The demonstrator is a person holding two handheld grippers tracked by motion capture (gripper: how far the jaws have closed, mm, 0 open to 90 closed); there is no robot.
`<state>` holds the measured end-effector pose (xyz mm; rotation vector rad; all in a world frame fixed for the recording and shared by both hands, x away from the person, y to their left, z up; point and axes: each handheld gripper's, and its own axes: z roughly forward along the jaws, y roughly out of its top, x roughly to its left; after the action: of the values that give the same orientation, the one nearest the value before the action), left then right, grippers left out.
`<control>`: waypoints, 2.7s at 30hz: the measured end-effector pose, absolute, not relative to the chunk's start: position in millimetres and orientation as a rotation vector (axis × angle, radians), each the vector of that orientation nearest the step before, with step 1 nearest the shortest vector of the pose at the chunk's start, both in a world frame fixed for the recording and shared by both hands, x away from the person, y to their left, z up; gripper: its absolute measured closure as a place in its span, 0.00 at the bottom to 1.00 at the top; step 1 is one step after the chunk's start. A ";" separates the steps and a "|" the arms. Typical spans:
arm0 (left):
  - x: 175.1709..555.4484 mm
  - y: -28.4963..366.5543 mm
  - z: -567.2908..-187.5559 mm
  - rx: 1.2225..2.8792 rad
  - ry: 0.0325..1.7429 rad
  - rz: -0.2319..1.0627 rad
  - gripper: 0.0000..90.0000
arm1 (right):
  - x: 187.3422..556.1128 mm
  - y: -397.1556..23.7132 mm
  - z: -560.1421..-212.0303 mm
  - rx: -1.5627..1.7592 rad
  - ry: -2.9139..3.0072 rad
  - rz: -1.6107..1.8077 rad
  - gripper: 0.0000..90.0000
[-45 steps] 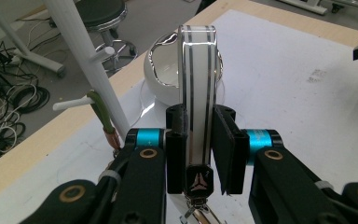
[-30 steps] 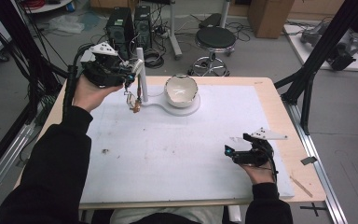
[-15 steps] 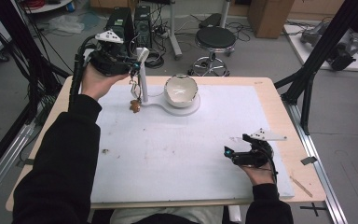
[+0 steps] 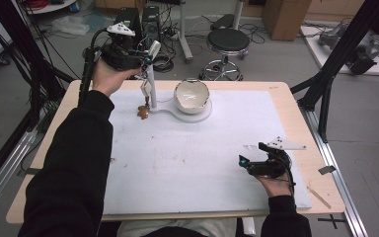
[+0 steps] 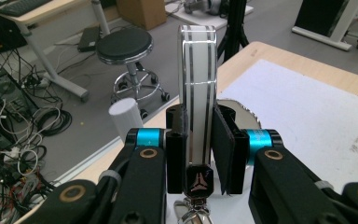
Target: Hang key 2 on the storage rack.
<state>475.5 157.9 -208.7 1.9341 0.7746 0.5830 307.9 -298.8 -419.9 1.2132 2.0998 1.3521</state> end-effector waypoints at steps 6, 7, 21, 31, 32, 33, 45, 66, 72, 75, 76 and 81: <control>481.7 153.5 -205.3 1.941 0.766 0.598 0.84 | 307.4 -298.3 -420.3 1.216 2.101 1.357 0.01; 482.8 151.7 -204.5 1.938 0.764 0.597 0.84 | 307.6 -298.2 -420.6 1.216 2.102 1.358 0.01; 496.9 137.3 -210.3 1.930 0.786 0.652 0.84 | 307.2 -300.4 -420.9 1.220 2.096 1.360 0.01; 507.1 140.8 -215.2 1.910 0.833 0.692 0.84 | 307.6 -300.5 -421.6 1.220 2.100 1.358 0.01; 507.1 140.3 -216.0 1.908 0.835 0.691 0.84 | 307.6 -300.4 -421.6 1.220 2.100 1.358 0.01; 506.9 139.8 -218.4 1.908 0.826 0.696 0.84 | 307.7 -300.3 -421.8 1.219 2.098 1.360 0.01; 501.6 138.9 -233.3 1.926 0.822 0.670 0.71 | 306.8 -299.3 -421.3 1.219 2.103 1.354 0.01; 475.7 176.0 -231.9 1.901 0.811 0.533 0.02 | 308.1 -297.5 -422.1 1.218 2.111 1.351 0.01; 463.7 182.1 -240.1 1.909 0.781 0.523 0.02 | 310.0 -295.2 -422.0 1.211 2.117 1.352 0.01; 457.1 182.0 -242.2 1.919 0.765 0.524 0.02 | 310.6 -294.2 -422.0 1.211 2.122 1.351 0.01; 455.2 181.6 -242.9 1.916 0.762 0.522 0.02 | 310.6 -294.0 -421.9 1.210 2.122 1.355 0.01; 444.7 178.9 -249.7 1.928 0.737 0.505 0.02 | 310.3 -292.9 -421.8 1.196 2.123 1.355 0.01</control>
<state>444.7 178.9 -249.7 1.9285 0.7370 0.5047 310.3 -292.9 -421.8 1.1959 2.1231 1.3548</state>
